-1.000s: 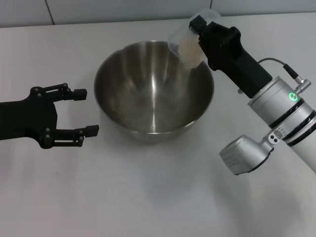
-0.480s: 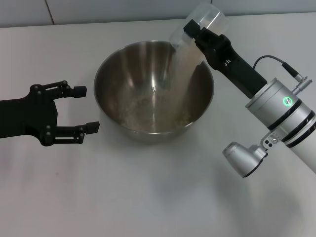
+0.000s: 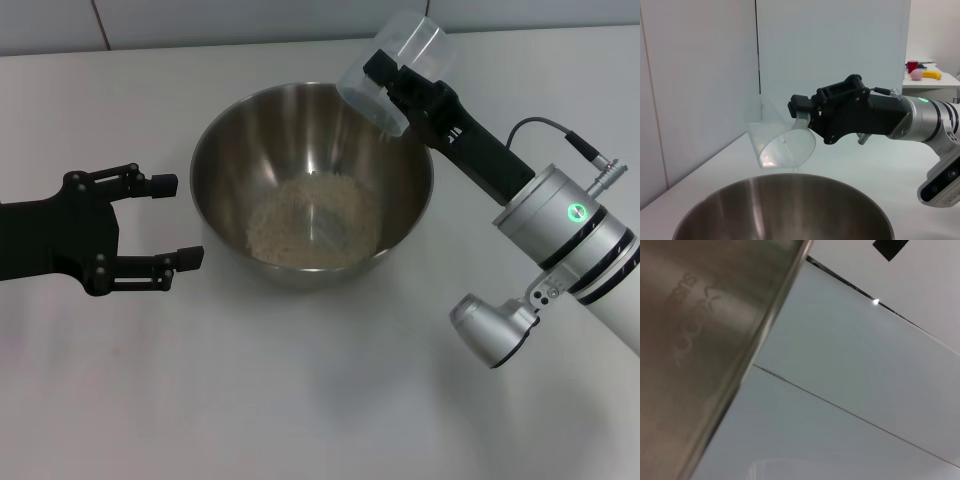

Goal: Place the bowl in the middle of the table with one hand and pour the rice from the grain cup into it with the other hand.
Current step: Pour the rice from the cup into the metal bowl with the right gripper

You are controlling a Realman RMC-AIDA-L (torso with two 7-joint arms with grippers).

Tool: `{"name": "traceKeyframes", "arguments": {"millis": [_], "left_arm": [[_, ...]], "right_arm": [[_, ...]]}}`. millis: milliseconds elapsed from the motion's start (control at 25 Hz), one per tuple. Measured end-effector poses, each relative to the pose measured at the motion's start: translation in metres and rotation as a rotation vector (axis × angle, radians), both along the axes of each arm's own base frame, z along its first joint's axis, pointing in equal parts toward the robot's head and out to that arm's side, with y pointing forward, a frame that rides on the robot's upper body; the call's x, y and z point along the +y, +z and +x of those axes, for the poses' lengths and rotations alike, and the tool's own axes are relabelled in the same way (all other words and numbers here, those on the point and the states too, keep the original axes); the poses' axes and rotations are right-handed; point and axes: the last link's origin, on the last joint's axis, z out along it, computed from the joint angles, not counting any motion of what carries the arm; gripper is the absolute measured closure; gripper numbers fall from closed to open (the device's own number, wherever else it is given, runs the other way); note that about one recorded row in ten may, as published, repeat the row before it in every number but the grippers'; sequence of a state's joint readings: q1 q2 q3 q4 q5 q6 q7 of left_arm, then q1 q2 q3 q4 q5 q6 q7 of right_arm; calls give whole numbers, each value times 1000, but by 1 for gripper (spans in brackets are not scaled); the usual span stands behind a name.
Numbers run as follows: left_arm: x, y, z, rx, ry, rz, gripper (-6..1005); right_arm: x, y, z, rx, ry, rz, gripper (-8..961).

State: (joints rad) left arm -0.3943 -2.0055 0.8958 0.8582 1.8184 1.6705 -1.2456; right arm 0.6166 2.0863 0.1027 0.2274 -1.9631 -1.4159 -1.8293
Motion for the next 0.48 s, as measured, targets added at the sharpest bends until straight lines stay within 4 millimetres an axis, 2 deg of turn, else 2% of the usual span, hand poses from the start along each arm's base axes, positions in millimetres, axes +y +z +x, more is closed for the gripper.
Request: {"name": "traceKeyframes", "arguments": {"millis": [320,440,480], "left_arm": [[0,-1,0,0,0,-1,140],[0,-1,1,0,-2,0,139],[0,-1,1,0,-2,0,139]], "right_arm": [[-1,-2,1,19,-19,-19,910],[-4,-1,-3,157,-67,-70,909],[-2,4,-5,286,-117,-103,908]]}}
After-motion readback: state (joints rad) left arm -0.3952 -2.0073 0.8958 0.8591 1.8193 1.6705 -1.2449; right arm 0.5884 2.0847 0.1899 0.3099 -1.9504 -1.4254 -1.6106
